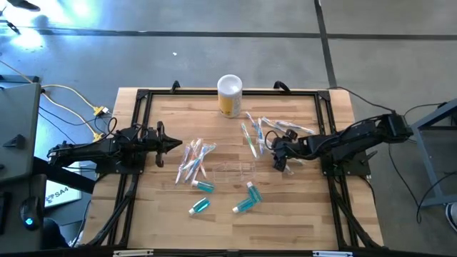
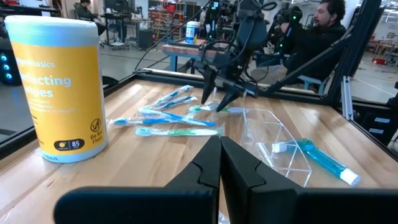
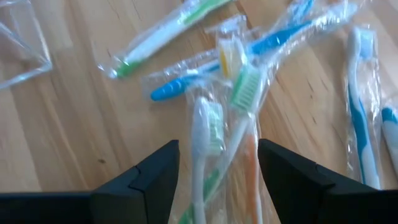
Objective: Pick & Place toothbrushing station
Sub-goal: Put the green toothbrush in the transparent organizer
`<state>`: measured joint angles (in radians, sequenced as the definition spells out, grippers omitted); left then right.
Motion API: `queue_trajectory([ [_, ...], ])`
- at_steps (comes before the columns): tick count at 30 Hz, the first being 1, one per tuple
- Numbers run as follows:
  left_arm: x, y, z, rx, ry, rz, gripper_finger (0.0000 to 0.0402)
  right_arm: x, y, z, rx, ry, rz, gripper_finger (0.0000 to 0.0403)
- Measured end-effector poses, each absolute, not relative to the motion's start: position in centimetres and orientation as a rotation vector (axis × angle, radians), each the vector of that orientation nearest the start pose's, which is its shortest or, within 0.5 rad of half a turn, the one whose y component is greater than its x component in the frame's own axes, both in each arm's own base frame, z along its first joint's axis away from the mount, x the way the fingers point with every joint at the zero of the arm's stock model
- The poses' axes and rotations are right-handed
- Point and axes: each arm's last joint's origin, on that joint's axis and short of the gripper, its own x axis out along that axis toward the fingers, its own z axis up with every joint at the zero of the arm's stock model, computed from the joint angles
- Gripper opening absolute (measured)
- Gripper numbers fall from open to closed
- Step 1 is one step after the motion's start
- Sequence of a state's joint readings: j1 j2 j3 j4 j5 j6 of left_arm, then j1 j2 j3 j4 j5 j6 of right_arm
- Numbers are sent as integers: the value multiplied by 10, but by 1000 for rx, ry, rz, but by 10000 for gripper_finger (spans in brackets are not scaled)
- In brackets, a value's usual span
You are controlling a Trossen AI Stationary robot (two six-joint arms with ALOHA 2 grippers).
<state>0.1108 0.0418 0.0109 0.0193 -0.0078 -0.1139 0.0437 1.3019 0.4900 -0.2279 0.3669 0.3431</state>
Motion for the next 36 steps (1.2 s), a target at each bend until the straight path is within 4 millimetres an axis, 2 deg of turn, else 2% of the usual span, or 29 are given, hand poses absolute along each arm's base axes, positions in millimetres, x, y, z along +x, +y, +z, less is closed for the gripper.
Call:
queue_trajectory([
  [4,99,11,166,-114,5,119,0,211,-1,141,71,959,-448,203],
  [7,99,11,166,-114,6,119,0,211,-1,141,70,962,-448,175],
  [10,99,11,166,-114,6,119,0,211,-1,141,67,967,-444,131],
  [16,99,11,166,-114,5,119,0,207,-1,139,40,1016,-426,18],
  [23,99,11,166,-114,6,120,0,207,2,139,47,1032,-403,8],
  [29,99,11,166,-114,6,120,0,218,10,167,1,1020,-406,6],
  [36,99,11,165,-115,11,120,0,236,30,218,-79,950,-393,5],
])
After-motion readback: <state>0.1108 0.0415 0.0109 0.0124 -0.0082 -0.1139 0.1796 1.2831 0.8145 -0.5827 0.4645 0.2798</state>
